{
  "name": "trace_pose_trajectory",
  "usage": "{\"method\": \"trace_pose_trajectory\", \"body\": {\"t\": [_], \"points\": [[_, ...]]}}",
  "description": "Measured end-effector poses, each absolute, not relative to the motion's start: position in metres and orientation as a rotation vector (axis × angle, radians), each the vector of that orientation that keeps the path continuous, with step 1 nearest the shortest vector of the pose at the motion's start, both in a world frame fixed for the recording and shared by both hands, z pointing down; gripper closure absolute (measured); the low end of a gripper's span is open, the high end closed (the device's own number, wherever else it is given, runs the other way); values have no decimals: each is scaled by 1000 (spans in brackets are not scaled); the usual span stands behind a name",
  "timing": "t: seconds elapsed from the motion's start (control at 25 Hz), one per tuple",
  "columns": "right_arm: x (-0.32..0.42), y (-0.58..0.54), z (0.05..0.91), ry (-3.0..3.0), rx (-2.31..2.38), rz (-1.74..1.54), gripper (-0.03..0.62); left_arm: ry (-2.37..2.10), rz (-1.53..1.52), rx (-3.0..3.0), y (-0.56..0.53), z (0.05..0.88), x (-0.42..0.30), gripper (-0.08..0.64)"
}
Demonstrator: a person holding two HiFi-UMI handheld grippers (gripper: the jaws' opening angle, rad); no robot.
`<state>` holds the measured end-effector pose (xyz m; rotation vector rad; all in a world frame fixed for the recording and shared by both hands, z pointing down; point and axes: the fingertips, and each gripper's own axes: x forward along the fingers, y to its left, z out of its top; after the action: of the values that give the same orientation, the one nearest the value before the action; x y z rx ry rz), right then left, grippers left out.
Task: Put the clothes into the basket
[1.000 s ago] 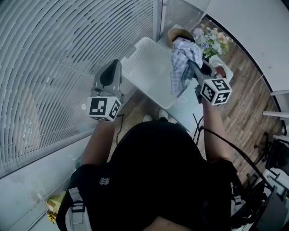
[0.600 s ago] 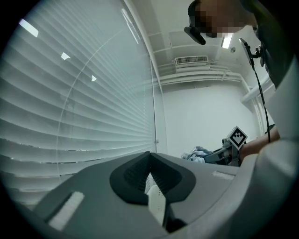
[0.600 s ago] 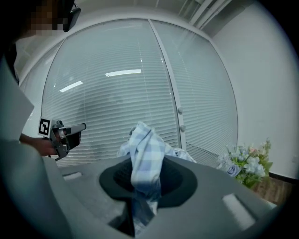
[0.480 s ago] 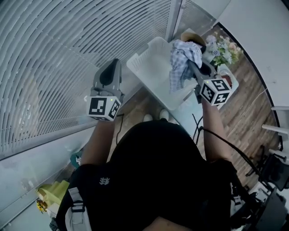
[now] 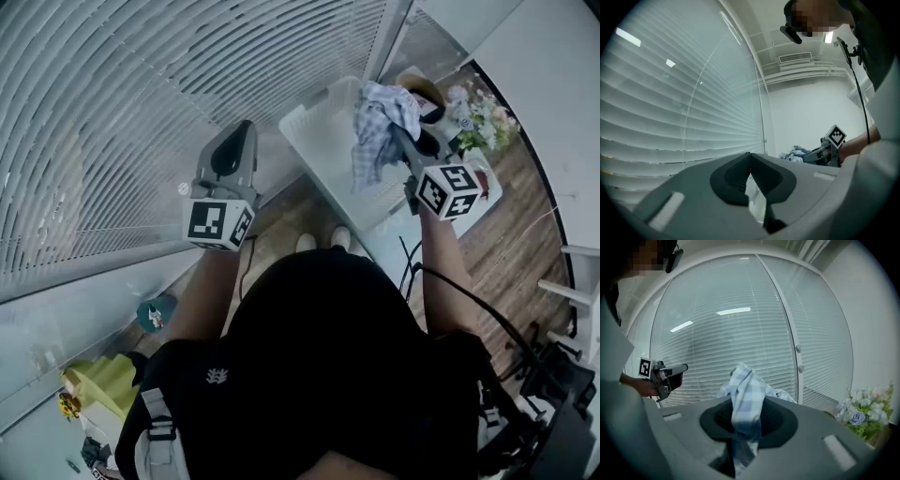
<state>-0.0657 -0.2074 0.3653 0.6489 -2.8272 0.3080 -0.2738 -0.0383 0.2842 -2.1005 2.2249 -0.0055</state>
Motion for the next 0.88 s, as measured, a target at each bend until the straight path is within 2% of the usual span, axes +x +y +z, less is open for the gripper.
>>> {"method": "trace_pose_trajectory", "body": {"t": [0.6,0.88], "points": [[-96,-183,380,-2811,513,291,499,2314,0,-2080,-29,297,-287,554],[-104,-182,413,-2779,463,332,499,2330,-29,-2112,-43,322,-287,554]]}}
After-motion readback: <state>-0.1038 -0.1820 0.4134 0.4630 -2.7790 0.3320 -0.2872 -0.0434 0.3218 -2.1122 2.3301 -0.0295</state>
